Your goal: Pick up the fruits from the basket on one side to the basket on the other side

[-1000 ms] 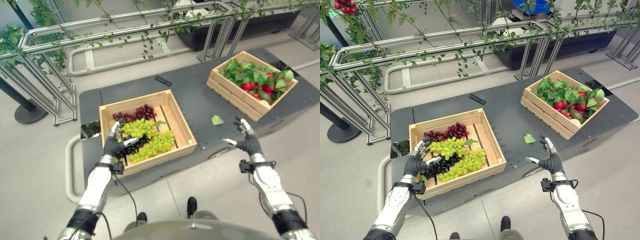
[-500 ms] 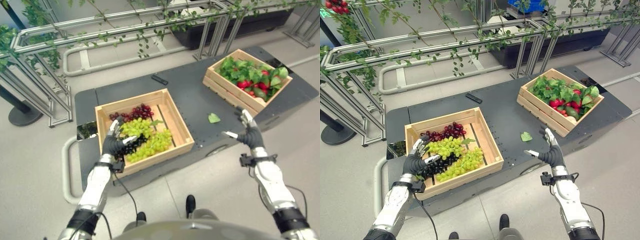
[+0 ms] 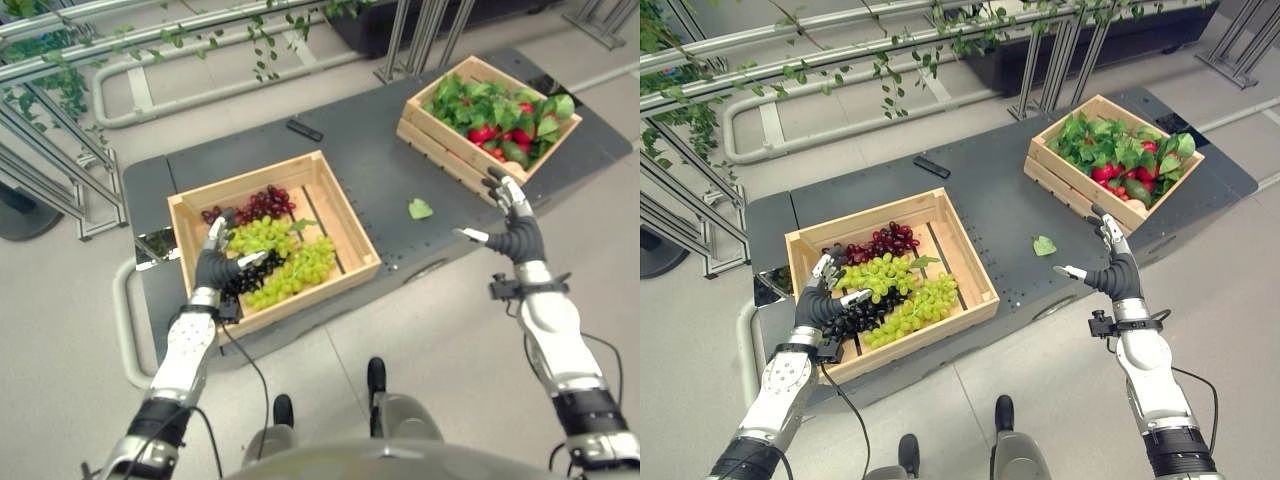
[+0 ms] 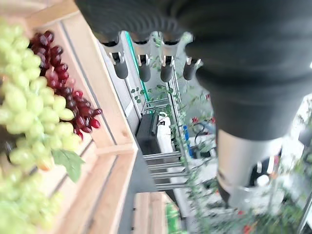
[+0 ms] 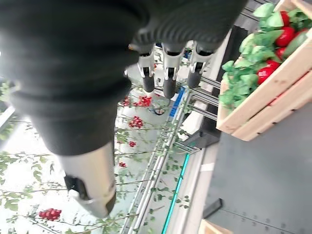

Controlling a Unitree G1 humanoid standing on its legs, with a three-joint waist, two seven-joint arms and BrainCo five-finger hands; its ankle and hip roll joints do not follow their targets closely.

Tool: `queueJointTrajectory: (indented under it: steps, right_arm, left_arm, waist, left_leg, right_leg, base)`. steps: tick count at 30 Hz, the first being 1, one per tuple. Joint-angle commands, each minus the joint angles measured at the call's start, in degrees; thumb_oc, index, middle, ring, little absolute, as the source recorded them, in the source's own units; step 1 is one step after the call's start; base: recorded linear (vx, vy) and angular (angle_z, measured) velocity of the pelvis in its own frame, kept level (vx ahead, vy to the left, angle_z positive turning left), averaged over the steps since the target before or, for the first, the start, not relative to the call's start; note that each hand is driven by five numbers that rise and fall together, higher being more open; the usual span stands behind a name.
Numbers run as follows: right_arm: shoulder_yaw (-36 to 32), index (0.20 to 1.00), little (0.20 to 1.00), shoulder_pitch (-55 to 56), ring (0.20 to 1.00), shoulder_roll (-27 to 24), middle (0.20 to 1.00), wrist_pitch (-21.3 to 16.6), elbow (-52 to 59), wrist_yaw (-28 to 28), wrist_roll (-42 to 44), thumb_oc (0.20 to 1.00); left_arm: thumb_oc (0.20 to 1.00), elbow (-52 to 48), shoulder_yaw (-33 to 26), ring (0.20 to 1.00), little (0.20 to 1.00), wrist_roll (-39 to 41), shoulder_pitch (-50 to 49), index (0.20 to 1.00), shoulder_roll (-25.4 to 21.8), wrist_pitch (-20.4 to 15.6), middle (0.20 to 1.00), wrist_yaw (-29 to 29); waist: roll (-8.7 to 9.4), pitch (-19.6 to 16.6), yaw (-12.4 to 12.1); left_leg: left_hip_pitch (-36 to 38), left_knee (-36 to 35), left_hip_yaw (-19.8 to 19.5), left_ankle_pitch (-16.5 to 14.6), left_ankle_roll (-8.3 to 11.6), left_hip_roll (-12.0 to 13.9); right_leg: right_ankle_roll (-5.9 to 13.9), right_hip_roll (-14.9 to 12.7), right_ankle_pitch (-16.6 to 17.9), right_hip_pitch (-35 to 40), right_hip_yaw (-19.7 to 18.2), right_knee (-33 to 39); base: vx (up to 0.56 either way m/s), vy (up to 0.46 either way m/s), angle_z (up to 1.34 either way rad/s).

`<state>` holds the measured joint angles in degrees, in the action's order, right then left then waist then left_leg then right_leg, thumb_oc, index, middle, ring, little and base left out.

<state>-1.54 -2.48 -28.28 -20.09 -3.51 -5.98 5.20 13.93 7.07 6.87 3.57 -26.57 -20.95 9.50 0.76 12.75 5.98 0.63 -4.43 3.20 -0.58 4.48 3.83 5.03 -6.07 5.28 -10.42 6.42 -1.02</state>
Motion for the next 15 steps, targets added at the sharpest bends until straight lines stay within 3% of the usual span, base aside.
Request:
queueJointTrajectory:
  steps: [1, 4, 11, 15]
  right_arm:
    - [-0.4, 1.000, 1.000, -2.5, 1.000, -2.1, 1.000, -3.1, 7.2, 0.6, 0.1, 1.000]
    - [-0.5, 1.000, 1.000, -2.6, 1.000, -2.8, 1.000, -2.6, 8.9, 1.5, 0.0, 1.000]
    - [-1.0, 1.000, 1.000, -3.8, 1.000, -5.1, 1.000, -0.9, 15.2, 5.4, 1.0, 1.000]
    - [-1.3, 1.000, 1.000, -3.2, 1.000, -5.1, 1.000, -0.3, 17.9, 7.1, 1.3, 1.000]
  left_arm:
    - [1.000, -4.0, -3.1, 1.000, 1.000, -5.8, 4.7, 1.000, -3.1, -0.1, 1.000, 2.6]
    - [1.000, -4.6, -3.1, 1.000, 1.000, -7.8, 6.2, 1.000, -4.7, 1.4, 1.000, 2.2]
    - [1.000, -1.7, -2.7, 1.000, 1.000, -17.3, 15.3, 1.000, -10.6, 8.7, 1.000, 1.2]
    - [1.000, 2.7, -1.1, 1.000, 1.000, -22.4, 21.9, 1.000, -11.0, 13.2, 1.000, 2.5]
  waist:
    - [1.29, 1.0, 0.6]
    - [1.02, 2.0, 0.7]
    - [0.82, 5.7, 1.9]
    - [0.97, 7.2, 2.7]
  left_leg:
    - [-2.6, 0.9, 0.5, 0.8, -2.28, -2.7]
    - [-4.2, 1.6, 0.7, 0.9, -2.26, -2.9]
    - [-8.5, 5.3, 2.2, 0.0, -2.39, -2.8]
    - [-9.4, 5.6, 2.5, 0.0, -2.36, -2.8]
  right_leg:
    - [1.34, 2.3, -8.5, -3.2, -1.7, -13.0]
    - [1.33, 2.4, -8.1, -4.6, -2.1, -13.0]
    - [1.08, 3.0, -7.5, -9.5, -4.5, -15.2]
    - [0.89, 3.1, -7.7, -10.9, -4.8, -15.8]
  base:
    - [-0.06, 0.013, -0.05]
    - [-0.06, 0.011, -0.09]
    - [-0.02, 0.015, -0.17]
    - [-0.01, -0.006, -0.06]
